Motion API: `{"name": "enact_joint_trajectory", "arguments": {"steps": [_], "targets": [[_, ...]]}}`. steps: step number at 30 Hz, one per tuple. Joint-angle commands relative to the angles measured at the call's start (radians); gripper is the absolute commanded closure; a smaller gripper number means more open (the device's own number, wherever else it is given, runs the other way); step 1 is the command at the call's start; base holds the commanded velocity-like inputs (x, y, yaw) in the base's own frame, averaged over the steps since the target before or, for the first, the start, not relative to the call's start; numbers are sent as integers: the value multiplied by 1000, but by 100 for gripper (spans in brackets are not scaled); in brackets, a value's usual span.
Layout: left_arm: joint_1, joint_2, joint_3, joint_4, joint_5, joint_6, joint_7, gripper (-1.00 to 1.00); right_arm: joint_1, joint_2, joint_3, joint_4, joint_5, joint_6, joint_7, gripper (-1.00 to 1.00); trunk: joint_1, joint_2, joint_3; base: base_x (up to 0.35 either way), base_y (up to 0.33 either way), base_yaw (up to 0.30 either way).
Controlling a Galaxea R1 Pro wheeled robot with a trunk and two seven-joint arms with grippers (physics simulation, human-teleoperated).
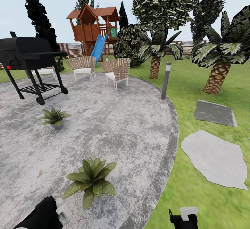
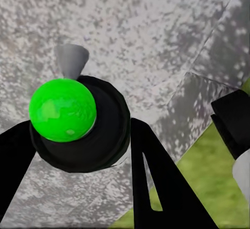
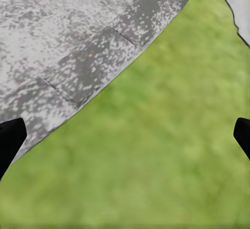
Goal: Pick up the pesticide atomizer in the garden and spray insectifuge to fully cover both potted plants in the garden.
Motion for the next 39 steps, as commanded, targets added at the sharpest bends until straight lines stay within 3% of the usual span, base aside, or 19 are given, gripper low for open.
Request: {"name": "enact_joint_trajectory", "arguments": {"steps": [1,7,17,25,31,39], "targets": [[0,-1,6,3,-6,2,-2,100,-1,0,-7,1,11,-3,-3,-100,0,0,-1,0,0,0],[-2,-7,13,-9,0,6,4,100,-1,0,-7,2,11,-3,-4,-100,0,0,-1,0,0,0],[-3,-45,14,-44,0,7,5,100,-1,0,-7,1,11,-3,-7,-100,0,0,-1,-209,52,0],[-3,-54,11,-44,-1,5,7,100,-1,0,-7,1,11,-3,-8,-100,0,0,-1,-48,98,-150],[-9,-110,4,-45,-12,6,9,100,-1,0,-7,1,11,-3,-9,-100,0,0,-1,0,1,-10],[-11,-103,12,-45,-7,8,9,100,-1,0,-8,1,11,-3,-9,-100,0,0,-1,-68,62,0]]}}
